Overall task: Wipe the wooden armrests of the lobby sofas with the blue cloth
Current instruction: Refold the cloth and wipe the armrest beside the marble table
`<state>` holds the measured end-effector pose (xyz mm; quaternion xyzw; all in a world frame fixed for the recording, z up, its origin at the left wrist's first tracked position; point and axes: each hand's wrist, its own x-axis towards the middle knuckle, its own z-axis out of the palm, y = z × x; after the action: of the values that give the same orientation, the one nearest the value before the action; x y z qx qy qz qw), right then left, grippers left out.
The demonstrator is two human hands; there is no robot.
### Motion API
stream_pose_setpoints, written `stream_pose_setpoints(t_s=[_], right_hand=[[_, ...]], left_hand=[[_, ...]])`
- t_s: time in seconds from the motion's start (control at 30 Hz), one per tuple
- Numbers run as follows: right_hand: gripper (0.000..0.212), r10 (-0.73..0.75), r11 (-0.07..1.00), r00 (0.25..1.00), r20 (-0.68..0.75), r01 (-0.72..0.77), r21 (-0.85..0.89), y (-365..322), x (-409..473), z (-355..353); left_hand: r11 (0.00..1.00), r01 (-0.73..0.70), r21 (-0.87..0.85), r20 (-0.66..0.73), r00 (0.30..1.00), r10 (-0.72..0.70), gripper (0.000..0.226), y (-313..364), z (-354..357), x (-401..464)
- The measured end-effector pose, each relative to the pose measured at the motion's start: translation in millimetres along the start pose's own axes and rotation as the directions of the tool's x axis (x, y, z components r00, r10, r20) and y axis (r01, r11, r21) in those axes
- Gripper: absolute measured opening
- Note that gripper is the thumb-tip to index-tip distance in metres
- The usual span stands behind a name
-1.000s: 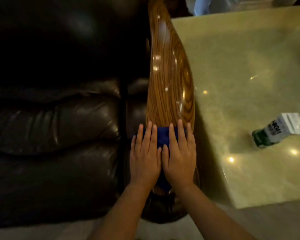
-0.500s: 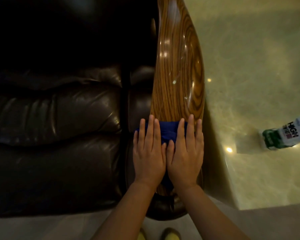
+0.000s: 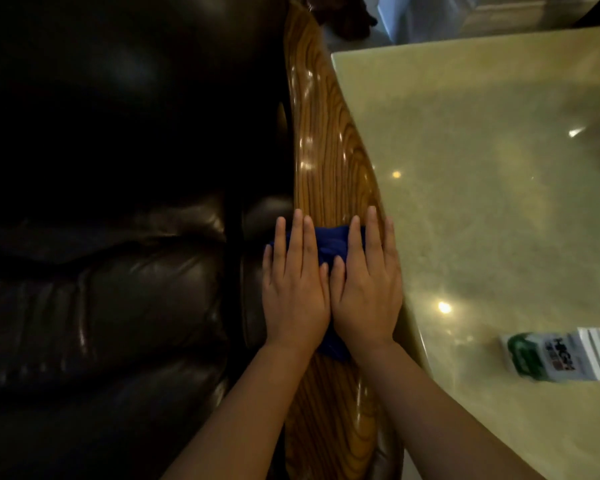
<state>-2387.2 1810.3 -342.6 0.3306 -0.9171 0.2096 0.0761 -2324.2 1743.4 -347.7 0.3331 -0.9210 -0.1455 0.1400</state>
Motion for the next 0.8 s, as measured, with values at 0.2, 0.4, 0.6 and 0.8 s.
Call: stream_pose_setpoints(t_s=[0.2, 0.4, 0.6, 0.8], right_hand=[[0.054, 0.029, 1.0, 0.999, 0.037, -0.03, 0.006, -4.5, 74.5, 0.6], [0.056, 0.041, 0.999, 0.995, 0.091, -0.044, 0.028, -13.2, 166.7, 14.2], [0.053, 0.054, 0.998, 0.99, 0.126, -0.059, 0.034, -20.8, 258.6, 44.0], [0.052, 0.041, 0.995, 0.99, 0.133, -0.052, 0.082, -22.7, 316.6, 65.7]], left_hand=[[1.0, -0.012, 0.003, 0.033, 0.999, 0.012, 0.056, 4.7, -5.5, 76.8], [0.998, 0.004, -0.056, 0.067, 0.998, 0.0, 0.055, 1.8, -3.0, 168.4], [0.995, 0.025, -0.097, 0.021, 1.0, -0.023, 0.055, -7.4, 4.2, 262.6], [0.999, 0.05, -0.014, -0.061, 0.997, -0.051, 0.055, -12.7, 11.1, 321.4]])
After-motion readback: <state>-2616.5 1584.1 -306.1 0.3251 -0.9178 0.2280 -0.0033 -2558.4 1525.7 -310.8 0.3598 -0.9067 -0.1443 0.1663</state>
